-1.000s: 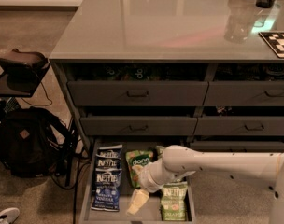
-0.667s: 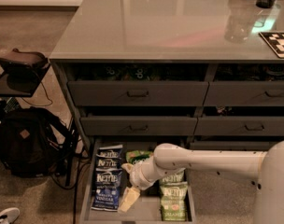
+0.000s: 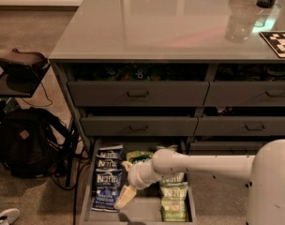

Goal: Pick blue chip bag from bottom drawer and place on counter

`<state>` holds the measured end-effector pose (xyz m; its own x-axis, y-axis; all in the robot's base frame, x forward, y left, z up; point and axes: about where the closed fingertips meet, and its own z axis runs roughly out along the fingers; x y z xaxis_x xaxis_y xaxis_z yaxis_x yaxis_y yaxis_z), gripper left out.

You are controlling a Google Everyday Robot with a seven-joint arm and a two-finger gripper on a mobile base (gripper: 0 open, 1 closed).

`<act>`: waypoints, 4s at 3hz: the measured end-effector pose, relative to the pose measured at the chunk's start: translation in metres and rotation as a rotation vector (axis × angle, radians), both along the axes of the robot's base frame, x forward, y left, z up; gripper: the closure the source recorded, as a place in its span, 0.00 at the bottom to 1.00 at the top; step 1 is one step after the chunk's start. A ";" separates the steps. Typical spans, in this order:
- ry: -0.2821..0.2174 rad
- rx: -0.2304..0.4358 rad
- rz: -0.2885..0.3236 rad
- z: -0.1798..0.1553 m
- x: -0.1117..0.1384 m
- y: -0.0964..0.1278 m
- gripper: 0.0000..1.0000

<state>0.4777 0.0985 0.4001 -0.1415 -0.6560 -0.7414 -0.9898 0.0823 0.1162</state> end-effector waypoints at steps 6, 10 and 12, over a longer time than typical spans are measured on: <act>0.239 0.030 -0.174 -0.138 0.085 -0.007 0.00; 0.233 0.203 -0.145 -0.192 0.109 0.027 0.00; 0.292 0.254 -0.109 -0.221 0.112 0.048 0.18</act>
Offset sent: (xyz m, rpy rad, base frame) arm 0.0757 -0.0100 -0.0770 0.0611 0.1242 -0.1044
